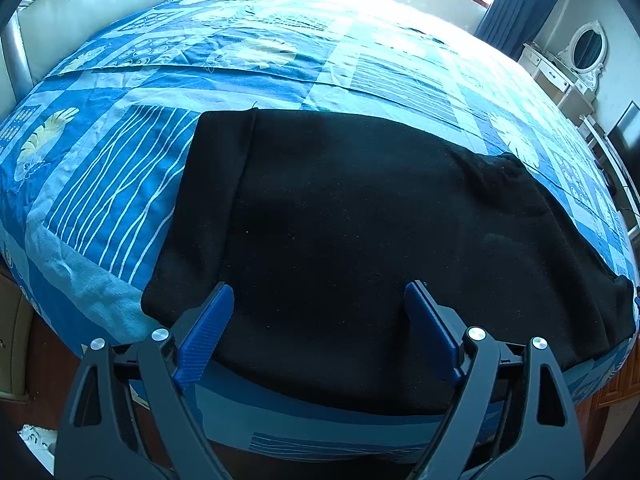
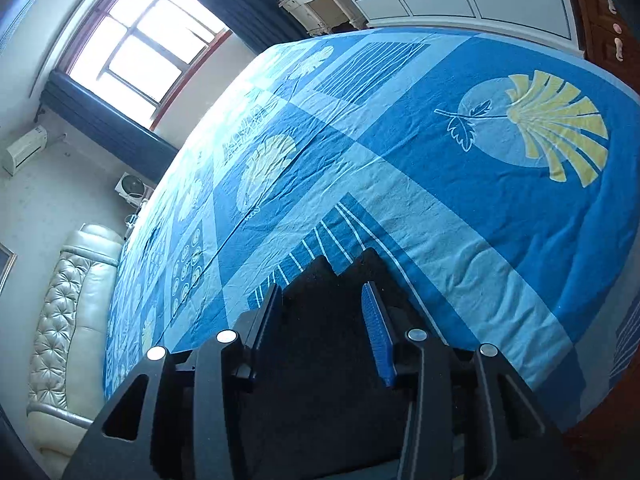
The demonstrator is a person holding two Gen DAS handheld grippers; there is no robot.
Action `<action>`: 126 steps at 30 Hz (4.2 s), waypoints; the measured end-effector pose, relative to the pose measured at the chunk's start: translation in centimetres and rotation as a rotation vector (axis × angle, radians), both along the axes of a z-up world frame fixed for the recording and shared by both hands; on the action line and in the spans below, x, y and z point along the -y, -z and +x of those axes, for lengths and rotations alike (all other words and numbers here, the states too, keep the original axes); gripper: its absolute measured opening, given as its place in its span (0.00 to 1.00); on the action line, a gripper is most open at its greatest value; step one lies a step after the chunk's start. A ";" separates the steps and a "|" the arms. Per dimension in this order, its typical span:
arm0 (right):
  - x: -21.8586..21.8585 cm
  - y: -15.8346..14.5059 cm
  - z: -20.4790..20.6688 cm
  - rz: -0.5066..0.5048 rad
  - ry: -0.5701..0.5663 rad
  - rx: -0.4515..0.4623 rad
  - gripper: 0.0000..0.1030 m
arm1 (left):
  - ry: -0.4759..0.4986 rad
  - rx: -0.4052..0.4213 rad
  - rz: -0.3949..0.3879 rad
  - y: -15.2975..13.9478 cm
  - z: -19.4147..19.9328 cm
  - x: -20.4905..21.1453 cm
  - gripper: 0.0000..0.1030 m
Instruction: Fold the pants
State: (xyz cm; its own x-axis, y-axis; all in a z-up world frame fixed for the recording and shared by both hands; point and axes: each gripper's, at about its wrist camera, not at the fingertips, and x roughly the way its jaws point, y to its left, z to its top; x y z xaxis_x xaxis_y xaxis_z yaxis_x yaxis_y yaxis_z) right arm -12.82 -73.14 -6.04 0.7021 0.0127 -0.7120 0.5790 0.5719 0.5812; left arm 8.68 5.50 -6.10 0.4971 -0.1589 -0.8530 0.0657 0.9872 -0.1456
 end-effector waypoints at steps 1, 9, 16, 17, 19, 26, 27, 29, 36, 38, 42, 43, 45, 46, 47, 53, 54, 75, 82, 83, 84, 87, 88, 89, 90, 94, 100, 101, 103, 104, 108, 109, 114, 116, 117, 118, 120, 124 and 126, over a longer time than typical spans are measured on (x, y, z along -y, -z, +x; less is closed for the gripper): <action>0.3 0.5 0.5 0.007 -0.014 -0.016 0.42 | -0.004 -0.001 0.000 0.0 0.0 0.0 0.85; 1.0 1.1 1.0 0.007 -0.081 -0.009 0.51 | -0.023 -0.005 0.002 0.1 0.2 0.2 0.88; -1.0 1.4 1.8 -0.087 -0.228 -0.080 0.35 | -0.028 -0.005 0.008 0.2 0.2 0.3 0.89; -1.4 1.3 1.9 -0.121 -0.235 -0.107 0.32 | -0.030 -0.005 0.008 0.2 0.2 0.3 0.89; -1.5 1.1 1.8 -0.140 -0.227 -0.115 0.13 | -0.033 -0.005 0.010 0.3 0.3 0.3 0.89; -1.2 -4.4 -2.2 -0.294 -0.067 0.016 0.07 | -0.036 -0.015 0.007 0.2 0.6 0.2 0.90; -0.8 -3.7 -2.5 -0.282 -0.066 -0.005 0.08 | -0.034 -0.015 0.005 0.2 0.6 0.2 0.90; -0.3 -1.3 -2.0 -0.272 -0.077 -0.103 0.08 | -0.031 -0.010 0.011 0.3 0.6 0.2 0.90; 0.3 0.7 -1.4 -0.227 -0.019 -0.139 0.24 | -0.044 -0.010 0.014 0.3 0.7 0.4 0.91; 0.8 0.0 -3.1 -0.172 0.047 -0.076 0.30 | -0.040 -0.009 0.009 0.2 0.6 0.3 0.91; 0.3 -0.8 -7.5 -0.059 0.147 0.030 0.39 | -0.027 0.003 0.014 0.3 0.5 0.4 0.91; 0.0 -0.5 -8.6 -0.016 0.168 0.052 0.40 | -0.027 0.006 0.013 0.4 0.5 0.3 0.91; -0.9 0.5 -10.4 0.065 0.197 0.092 0.40 | -0.027 0.009 0.011 0.4 0.4 0.4 0.91; -1.3 1.1 -11.0 0.095 0.206 0.106 0.40 | -0.027 0.009 0.011 0.4 0.4 0.4 0.91; -1.7 1.5 -11.5 0.110 0.219 0.111 0.41 | -0.027 0.008 0.010 0.4 0.4 0.4 0.91; -2.4 2.2 -13.1 0.118 0.304 0.130 0.45 | -0.003 0.006 0.010 0.2 0.1 0.3 0.91; -2.6 2.0 -13.1 0.116 0.301 0.145 0.45 | 0.001 0.009 0.010 0.1 -0.1 0.3 0.91; -1.3 0.0 -10.7 -0.036 0.225 0.068 0.24 | 0.032 0.032 0.015 0.1 -0.5 0.3 0.91; 2.6 2.5 -6.8 0.053 0.054 0.005 0.45 | 0.029 0.039 -0.013 -0.3 -0.8 0.1 0.91; 2.8 3.1 -6.6 0.083 0.033 0.012 0.46 | 0.032 0.041 -0.022 -0.4 -0.9 0.1 0.91; 2.8 3.2 -6.5 0.096 0.018 0.024 0.50 | 0.035 0.042 -0.033 -0.6 -0.9 0.1 0.91; 2.0 3.4 -5.6 0.134 -0.075 0.052 0.51 | 0.044 0.059 -0.054 -1.3 -1.2 0.1 0.91; 1.2 3.3 -5.0 0.106 -0.114 0.032 0.51 | 0.049 0.072 -0.052 -1.6 -1.3 0.2 0.91; 0.3 3.0 -4.5 0.034 -0.134 -0.010 0.50 | 0.055 0.085 -0.052 -1.9 -1.4 0.4 0.91; -0.3 2.8 -4.1 -0.011 -0.143 -0.042 0.47 | 0.065 0.092 -0.056 -2.1 -1.4 0.5 0.91; -0.8 2.9 -4.1 0.025 -0.124 -0.054 0.25 | 0.097 0.104 -0.070 -2.5 -1.4 1.3 0.91; -1.9 0.0 -4.9 0.051 -0.064 0.024 0.23 | 0.096 0.087 -0.063 -2.8 -1.4 1.7 0.91; -2.3 -0.8 -5.0 0.048 -0.063 0.043 0.23 | 0.092 0.084 -0.064 -2.9 -1.4 1.7 0.91; -3.3 -2.5 -5.1 0.056 -0.065 0.092 0.23 | 0.083 0.079 -0.077 -3.1 -1.5 1.5 0.91; -3.8 -3.3 -5.1 0.061 -0.067 0.116 0.23 | 0.079 0.078 -0.087 -3.3 -1.6 1.4 0.91; -6.5 -6.7 -4.6 0.064 -0.100 0.191 0.23 | 0.072 0.071 -0.107 -3.7 -1.6 1.1 0.91; -7.5 -7.5 -4.2 0.054 -0.113 0.200 0.23 | 0.072 0.067 -0.109 -3.8 -1.7 1.1 0.91; -13.0 -11.6 -1.2 0.020 -0.206 0.241 0.22 | 0.086 0.088 -0.087 -4.6 -2.3 1.7 0.91; -15.5 -12.9 0.2 0.009 -0.246 0.262 0.22 | 0.096 0.095 -0.077 -4.8 -2.7 2.0 0.91; -16.8 -13.6 0.9 -0.001 -0.266 0.269 0.22 | 0.102 0.098 -0.074 -4.9 -2.9 2.1 0.91; -18.2 -14.1 1.6 -0.006 -0.286 0.276 0.22 | 0.106 0.098 -0.073 -4.9 -3.0 2.3 0.91; -21.1 -14.9 3.3 -0.021 -0.338 0.280 0.22 | 0.116 0.095 -0.072 -4.9 -3.3 2.6 0.91; -26.7 -14.7 6.4 -0.051 -0.429 0.249 0.22 | 0.150 0.097 -0.070 -5.0 -4.1 3.4 0.91; -29.3 -13.9 7.9 -0.082 -0.464 0.210 0.22 | 0.163 0.102 -0.063 -5.1 -4.4 3.8 0.91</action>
State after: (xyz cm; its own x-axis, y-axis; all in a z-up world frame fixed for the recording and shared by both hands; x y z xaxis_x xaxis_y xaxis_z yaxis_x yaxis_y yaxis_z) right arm -4.89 -43.79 7.88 0.7639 0.3071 -0.5676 0.1287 0.7893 0.6003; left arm 4.25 1.66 -0.98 0.5436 -0.2958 -0.7855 0.2412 0.9514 -0.1913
